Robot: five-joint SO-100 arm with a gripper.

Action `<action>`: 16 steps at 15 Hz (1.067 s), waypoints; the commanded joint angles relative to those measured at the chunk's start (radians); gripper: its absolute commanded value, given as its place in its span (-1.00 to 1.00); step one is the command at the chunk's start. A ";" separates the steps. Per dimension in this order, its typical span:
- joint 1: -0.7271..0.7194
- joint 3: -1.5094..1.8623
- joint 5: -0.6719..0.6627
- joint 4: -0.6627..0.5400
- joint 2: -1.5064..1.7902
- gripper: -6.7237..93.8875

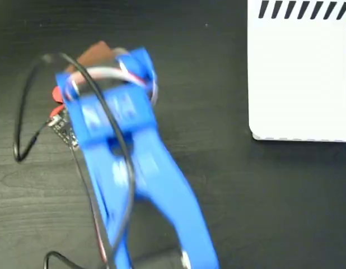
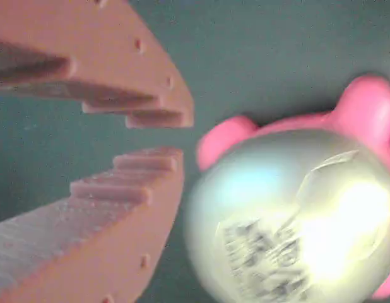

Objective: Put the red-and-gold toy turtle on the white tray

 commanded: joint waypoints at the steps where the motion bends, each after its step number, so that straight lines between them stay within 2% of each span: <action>1: -0.009 -0.178 -0.089 0.091 -0.025 -0.53; 3: -0.006 -0.213 -0.118 0.095 -0.074 -0.09; 4: -0.006 -0.222 -0.118 0.106 -0.081 -0.07; 6: -0.003 -0.222 -0.141 0.123 -0.101 0.31; 11: -0.012 -0.210 -0.144 0.114 -0.143 0.37; 16: -0.008 -0.181 -0.138 0.023 -0.236 0.42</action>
